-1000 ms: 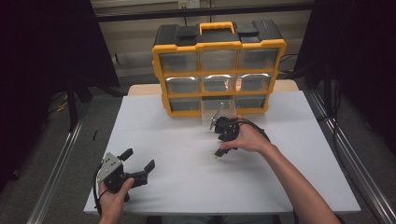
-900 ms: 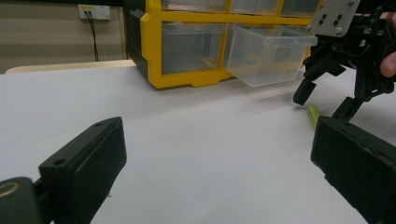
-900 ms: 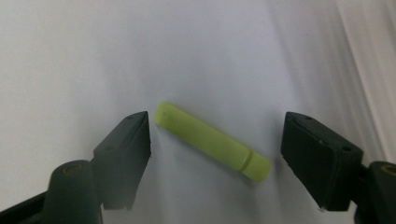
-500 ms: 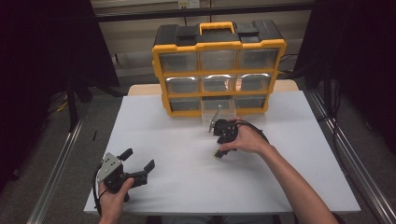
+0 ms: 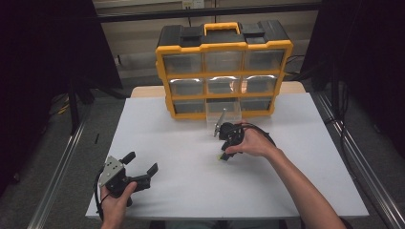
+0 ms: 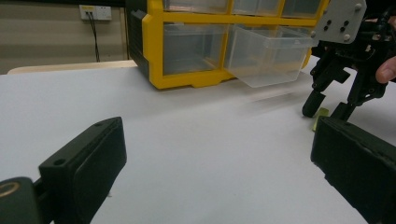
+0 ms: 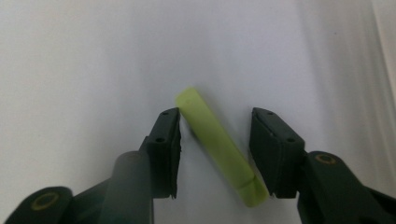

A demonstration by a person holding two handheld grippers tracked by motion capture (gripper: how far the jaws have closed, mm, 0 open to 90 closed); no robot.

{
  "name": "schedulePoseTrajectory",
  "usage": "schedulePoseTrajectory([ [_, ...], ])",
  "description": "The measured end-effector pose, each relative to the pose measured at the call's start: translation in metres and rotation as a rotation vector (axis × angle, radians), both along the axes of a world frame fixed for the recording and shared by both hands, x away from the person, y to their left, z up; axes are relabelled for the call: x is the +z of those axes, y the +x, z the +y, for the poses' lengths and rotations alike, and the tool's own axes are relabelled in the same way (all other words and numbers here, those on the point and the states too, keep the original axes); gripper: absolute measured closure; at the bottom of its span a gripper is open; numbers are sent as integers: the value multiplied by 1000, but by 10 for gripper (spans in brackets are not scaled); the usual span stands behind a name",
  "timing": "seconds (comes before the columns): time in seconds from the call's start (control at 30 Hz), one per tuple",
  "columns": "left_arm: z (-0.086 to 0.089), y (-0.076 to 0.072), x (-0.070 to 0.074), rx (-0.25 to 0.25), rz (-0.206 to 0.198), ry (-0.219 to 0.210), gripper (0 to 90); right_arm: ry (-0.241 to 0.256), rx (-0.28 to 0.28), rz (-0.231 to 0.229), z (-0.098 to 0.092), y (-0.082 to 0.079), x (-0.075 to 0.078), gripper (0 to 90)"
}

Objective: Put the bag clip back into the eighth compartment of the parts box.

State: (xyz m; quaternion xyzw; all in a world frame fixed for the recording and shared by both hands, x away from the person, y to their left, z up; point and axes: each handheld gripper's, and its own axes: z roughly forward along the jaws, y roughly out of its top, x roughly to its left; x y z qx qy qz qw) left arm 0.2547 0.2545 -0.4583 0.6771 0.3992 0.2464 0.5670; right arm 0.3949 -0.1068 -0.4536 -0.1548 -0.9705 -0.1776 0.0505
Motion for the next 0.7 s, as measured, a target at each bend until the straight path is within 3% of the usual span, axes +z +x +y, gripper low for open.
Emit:
schedulePoseTrajectory([
  [0.53, 1, 0, 0, -12, -2, 11, 36, 2, 12, -12, -2, 0, -1, 774],
  [0.6, 1, 0, 1, -12, -2, 10, 36, 1, 4, -9, -2, -1, -1, 781],
  [0.63, -1, 0, 0, 1, -2, -22, 36, 1, 0, -6, -3, -1, 0, 784],
  [0.7, 0, 0, 0, 2, -1, -5, 36, 5, 5, -8, -3, -1, -1, 786],
])
